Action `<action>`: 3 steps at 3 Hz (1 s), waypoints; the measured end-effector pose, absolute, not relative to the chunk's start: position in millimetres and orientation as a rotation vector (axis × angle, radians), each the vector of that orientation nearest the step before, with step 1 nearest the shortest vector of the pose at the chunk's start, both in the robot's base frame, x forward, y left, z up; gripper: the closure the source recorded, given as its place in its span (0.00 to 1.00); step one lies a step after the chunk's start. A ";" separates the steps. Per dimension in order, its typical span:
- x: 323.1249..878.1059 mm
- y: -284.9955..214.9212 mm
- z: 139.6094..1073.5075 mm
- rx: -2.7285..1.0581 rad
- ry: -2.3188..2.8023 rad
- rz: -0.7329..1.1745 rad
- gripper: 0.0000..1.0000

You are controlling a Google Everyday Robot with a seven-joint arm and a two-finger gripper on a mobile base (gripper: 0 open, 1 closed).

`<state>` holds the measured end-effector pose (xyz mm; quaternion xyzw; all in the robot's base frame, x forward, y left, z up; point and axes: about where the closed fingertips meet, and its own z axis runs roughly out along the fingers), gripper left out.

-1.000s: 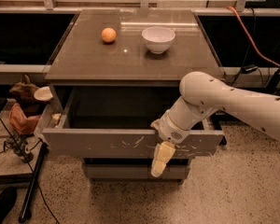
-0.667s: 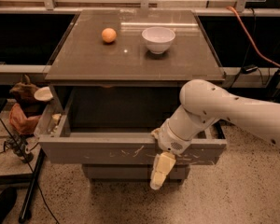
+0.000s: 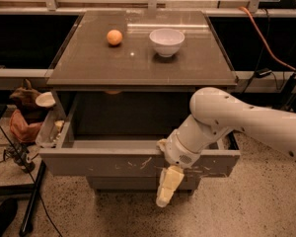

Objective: Open top drawer

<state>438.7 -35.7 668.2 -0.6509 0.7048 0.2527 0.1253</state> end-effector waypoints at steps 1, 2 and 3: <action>392.3 -23.6 674.5 -1.890 2.069 0.776 0.00; 393.0 -25.1 676.5 -1.890 2.068 0.775 0.00; 408.2 -52.1 719.9 -1.867 2.102 0.669 0.00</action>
Offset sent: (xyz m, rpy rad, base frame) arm -0.0652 0.0123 0.0073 -0.0026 0.0471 -0.0258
